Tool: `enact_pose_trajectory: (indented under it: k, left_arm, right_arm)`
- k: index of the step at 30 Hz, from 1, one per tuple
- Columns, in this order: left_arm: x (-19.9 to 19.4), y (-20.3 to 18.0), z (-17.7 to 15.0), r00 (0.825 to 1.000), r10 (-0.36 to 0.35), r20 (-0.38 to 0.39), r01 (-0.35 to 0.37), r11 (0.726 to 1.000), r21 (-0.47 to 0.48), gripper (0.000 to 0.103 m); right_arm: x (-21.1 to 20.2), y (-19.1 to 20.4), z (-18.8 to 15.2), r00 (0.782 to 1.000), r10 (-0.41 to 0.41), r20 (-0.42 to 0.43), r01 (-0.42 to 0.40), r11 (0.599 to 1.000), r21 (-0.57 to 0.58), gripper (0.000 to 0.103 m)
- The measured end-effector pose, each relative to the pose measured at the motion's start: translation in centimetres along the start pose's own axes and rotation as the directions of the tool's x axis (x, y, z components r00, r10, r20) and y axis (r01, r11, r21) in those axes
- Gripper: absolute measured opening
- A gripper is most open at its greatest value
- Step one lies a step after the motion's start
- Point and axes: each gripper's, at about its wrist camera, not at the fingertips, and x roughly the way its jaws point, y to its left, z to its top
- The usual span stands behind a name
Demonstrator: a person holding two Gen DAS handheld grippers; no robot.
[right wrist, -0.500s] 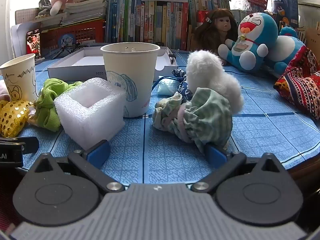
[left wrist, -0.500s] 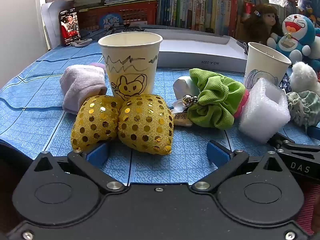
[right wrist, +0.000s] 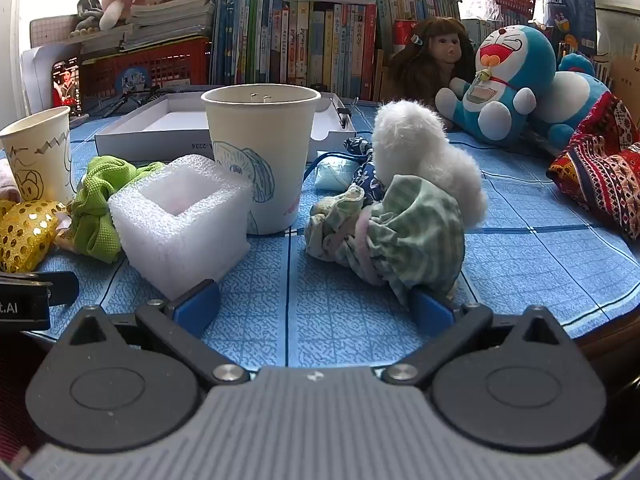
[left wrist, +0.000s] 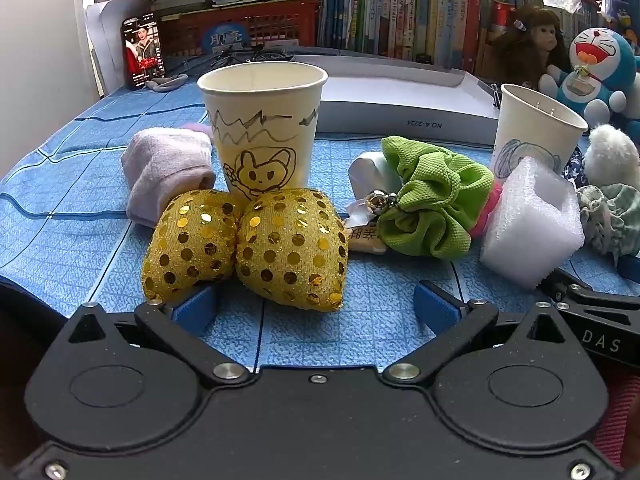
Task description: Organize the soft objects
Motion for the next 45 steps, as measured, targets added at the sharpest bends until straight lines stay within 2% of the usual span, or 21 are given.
enact_pose_trajectory:
  k: [45]
  left_arm:
    - [-0.10,-0.37,0.10,1.000,0.006,-0.003,-0.006,1.000,-0.001,0.103]
  right_arm:
    - [0.04,0.06,0.13,1.000,-0.004,-0.003,0.004,1.000,-0.002,0.103]
